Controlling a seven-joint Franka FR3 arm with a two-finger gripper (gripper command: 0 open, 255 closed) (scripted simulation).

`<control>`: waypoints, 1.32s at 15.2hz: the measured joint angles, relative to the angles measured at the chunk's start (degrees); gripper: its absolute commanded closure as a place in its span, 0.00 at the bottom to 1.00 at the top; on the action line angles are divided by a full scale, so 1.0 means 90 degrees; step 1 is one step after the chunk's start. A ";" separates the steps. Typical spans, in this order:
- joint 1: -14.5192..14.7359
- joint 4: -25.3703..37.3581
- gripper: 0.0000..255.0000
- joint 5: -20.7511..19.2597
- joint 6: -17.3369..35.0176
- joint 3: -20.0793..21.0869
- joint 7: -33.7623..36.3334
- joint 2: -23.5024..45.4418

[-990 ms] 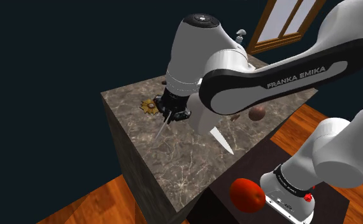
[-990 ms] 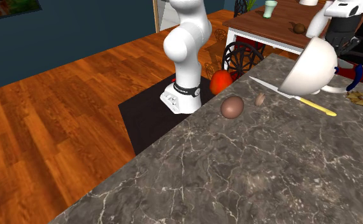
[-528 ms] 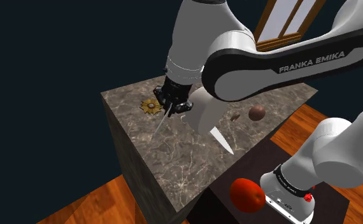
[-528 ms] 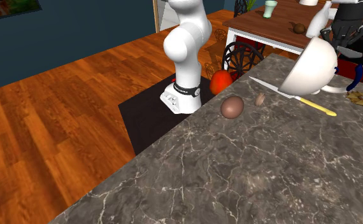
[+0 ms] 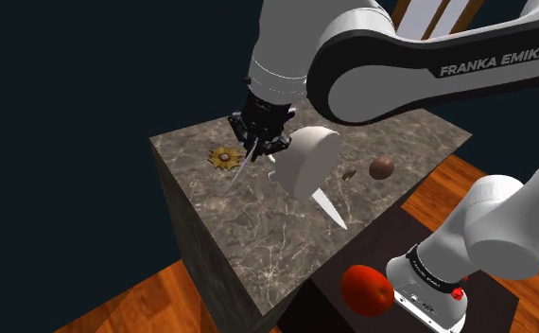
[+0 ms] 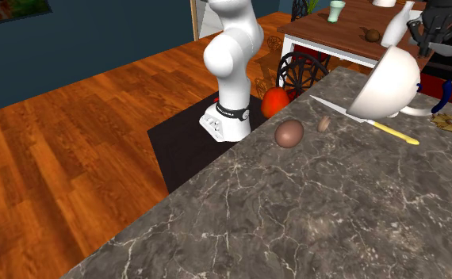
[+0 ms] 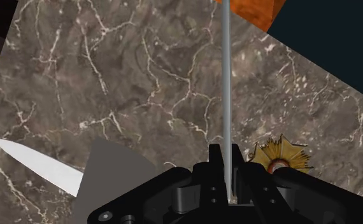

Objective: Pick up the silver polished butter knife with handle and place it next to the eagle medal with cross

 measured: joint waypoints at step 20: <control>0.0172 0.0109 1.00 -0.0794 0.0953 0.0512 0.1166 0.1279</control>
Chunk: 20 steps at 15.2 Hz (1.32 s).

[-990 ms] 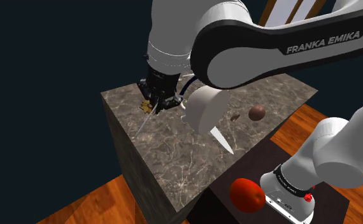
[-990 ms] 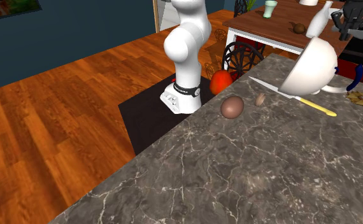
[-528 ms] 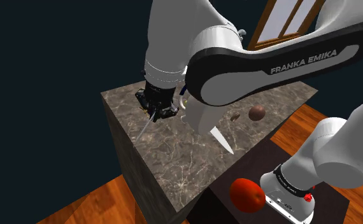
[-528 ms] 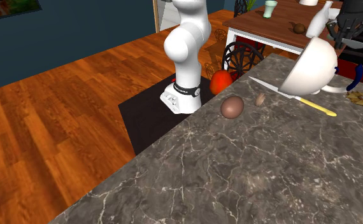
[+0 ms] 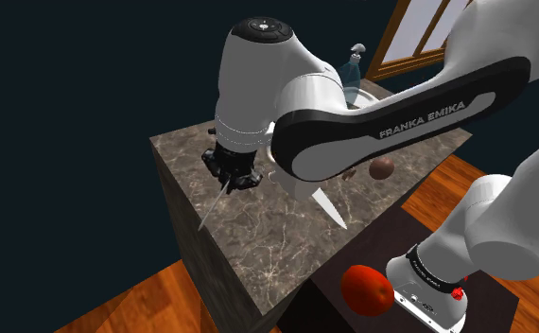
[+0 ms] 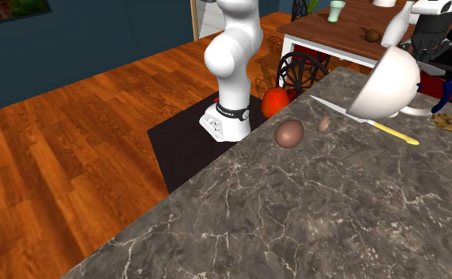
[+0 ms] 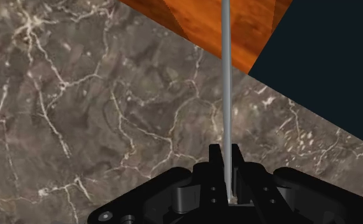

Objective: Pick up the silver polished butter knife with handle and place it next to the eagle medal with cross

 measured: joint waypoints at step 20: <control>0.0021 -0.0469 0.00 -0.0472 0.0878 -0.0017 0.0400 0.0506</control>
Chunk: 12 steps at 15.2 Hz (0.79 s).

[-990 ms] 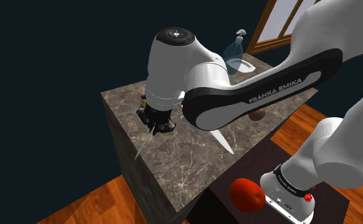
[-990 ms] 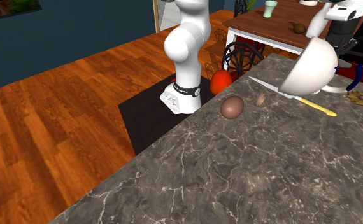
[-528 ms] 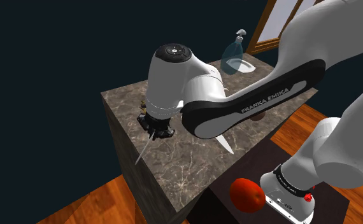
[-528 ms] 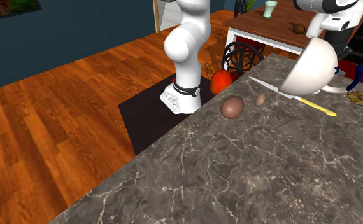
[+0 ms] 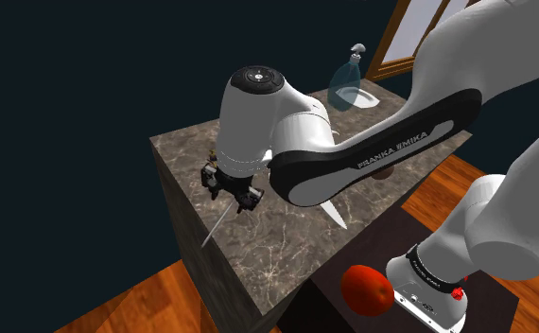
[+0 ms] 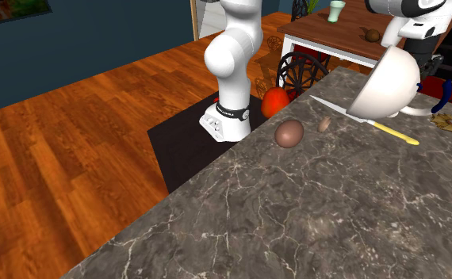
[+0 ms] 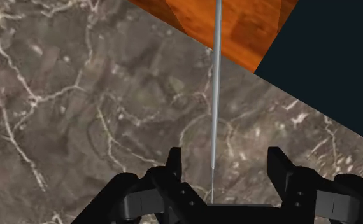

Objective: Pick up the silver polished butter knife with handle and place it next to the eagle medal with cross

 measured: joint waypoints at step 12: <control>-0.0003 0.0211 0.00 0.0490 -0.0687 0.0049 -0.0339 -0.0584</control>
